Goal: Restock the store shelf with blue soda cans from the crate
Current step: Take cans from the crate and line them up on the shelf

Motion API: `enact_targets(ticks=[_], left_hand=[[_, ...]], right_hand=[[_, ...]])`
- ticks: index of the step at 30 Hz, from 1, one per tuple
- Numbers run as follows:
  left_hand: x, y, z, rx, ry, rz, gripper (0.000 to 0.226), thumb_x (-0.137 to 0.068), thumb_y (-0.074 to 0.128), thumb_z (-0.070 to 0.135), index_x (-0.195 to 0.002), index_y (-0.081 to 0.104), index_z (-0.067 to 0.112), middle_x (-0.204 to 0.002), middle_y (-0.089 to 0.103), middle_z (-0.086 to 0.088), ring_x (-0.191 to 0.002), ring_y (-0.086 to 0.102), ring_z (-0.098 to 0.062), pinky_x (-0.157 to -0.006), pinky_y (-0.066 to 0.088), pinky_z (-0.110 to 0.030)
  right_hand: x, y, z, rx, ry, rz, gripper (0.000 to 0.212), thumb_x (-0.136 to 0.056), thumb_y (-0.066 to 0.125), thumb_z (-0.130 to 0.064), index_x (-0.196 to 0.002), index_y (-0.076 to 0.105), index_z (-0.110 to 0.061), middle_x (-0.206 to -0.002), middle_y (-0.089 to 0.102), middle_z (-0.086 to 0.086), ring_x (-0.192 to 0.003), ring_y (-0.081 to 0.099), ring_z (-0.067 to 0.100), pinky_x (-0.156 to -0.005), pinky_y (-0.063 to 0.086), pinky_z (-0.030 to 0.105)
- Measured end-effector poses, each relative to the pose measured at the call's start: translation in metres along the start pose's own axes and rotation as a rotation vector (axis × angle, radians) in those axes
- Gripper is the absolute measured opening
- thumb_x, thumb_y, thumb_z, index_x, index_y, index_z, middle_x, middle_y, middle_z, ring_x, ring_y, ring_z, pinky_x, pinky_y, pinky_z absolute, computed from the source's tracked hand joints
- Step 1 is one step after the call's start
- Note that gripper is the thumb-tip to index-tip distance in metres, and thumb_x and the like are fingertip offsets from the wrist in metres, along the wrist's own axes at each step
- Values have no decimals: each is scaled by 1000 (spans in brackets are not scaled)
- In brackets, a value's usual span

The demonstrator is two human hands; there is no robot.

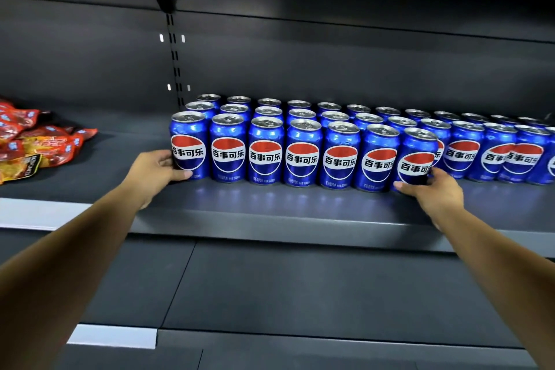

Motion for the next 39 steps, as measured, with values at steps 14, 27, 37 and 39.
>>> enact_targets(ticks=[14,27,37,39], left_hand=[[-16,36,-8,-136,39,175,132,-48,93,30,-147,6,18,-146,36,-8,-133,38,-27,-109,33,-50],[-13,32,-7,-72,40,118,149,-37,92,45,-147,-5,26,-149,31,-4,-135,35,-23,-110,32,-51],[-8,35,4,36,136,111,96,-69,78,-2,-142,19,14,-134,46,-4,-112,46,-12,-93,40,-29],[-8,34,5,30,136,108,94,-70,78,-1,-142,20,13,-132,46,-3,-111,46,-13,-92,39,-28]], right_hand=[[2,4,1,68,-18,-12,65,-76,78,-22,-131,48,-6,-134,54,11,-124,49,29,-98,38,36],[5,2,-2,-31,9,-80,89,-72,81,-21,-143,27,-12,-141,47,7,-128,45,27,-105,36,40],[-8,8,0,-231,-74,-23,106,-65,84,-7,-147,21,-31,-135,50,-2,-123,49,18,-106,39,41],[-10,9,1,-212,-84,-19,107,-65,84,-8,-148,20,-29,-137,49,-2,-125,48,18,-107,39,41]])
Point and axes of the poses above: each hand's wrist, its own x-axis away from the middle knuckle, its own y-axis out of the palm, z = x × y, the point moved 1 cm from there along -x, towards the middle knuckle
